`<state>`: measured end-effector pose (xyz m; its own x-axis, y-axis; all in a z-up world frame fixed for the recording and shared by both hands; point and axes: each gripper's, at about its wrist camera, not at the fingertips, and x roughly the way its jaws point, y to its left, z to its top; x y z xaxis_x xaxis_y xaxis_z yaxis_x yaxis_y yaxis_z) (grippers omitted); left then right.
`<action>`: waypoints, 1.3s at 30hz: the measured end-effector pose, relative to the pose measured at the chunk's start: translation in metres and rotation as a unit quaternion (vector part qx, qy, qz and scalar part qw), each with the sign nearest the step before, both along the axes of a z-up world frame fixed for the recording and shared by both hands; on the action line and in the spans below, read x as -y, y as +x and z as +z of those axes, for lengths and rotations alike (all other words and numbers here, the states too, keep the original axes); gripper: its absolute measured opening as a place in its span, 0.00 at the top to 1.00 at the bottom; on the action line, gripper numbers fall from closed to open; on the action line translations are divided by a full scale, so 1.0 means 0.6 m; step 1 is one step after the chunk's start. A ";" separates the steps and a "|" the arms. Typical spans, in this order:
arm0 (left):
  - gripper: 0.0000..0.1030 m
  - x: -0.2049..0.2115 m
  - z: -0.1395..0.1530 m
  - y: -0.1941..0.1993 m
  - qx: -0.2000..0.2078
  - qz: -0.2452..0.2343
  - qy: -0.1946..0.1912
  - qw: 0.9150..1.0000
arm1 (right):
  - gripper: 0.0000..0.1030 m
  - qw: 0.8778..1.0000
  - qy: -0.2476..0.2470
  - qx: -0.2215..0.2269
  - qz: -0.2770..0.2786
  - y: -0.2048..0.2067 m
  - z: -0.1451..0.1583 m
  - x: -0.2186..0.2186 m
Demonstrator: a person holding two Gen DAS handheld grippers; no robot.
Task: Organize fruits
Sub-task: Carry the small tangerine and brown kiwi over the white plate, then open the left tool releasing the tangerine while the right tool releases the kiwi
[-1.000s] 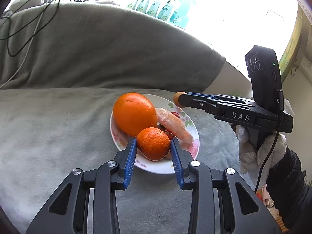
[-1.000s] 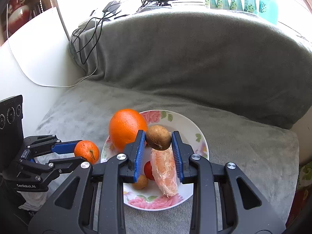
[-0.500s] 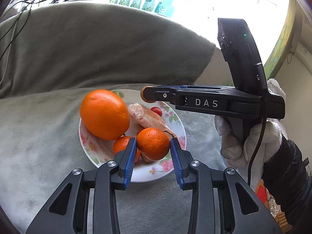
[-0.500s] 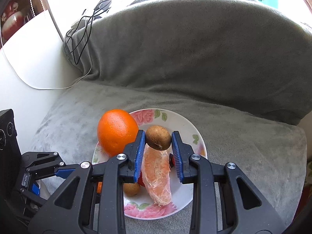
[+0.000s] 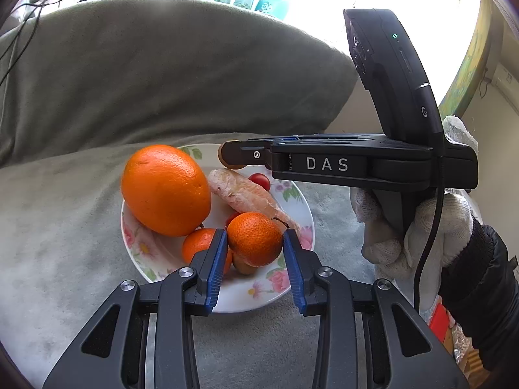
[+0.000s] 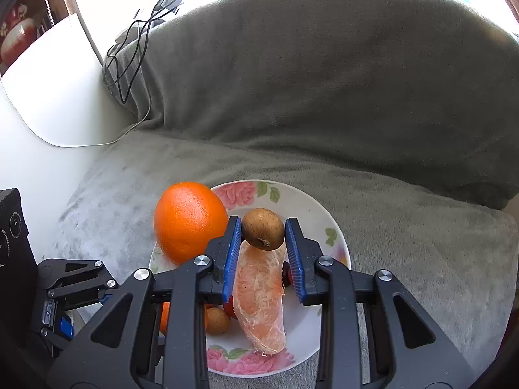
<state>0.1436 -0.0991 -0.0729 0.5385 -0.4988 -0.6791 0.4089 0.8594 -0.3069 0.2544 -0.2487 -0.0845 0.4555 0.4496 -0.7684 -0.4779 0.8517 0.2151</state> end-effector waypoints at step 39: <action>0.41 0.004 0.012 -0.009 0.019 0.010 0.007 1.000 | 0.26 0.999 0.014 0.029 -0.022 -0.012 0.024 0.012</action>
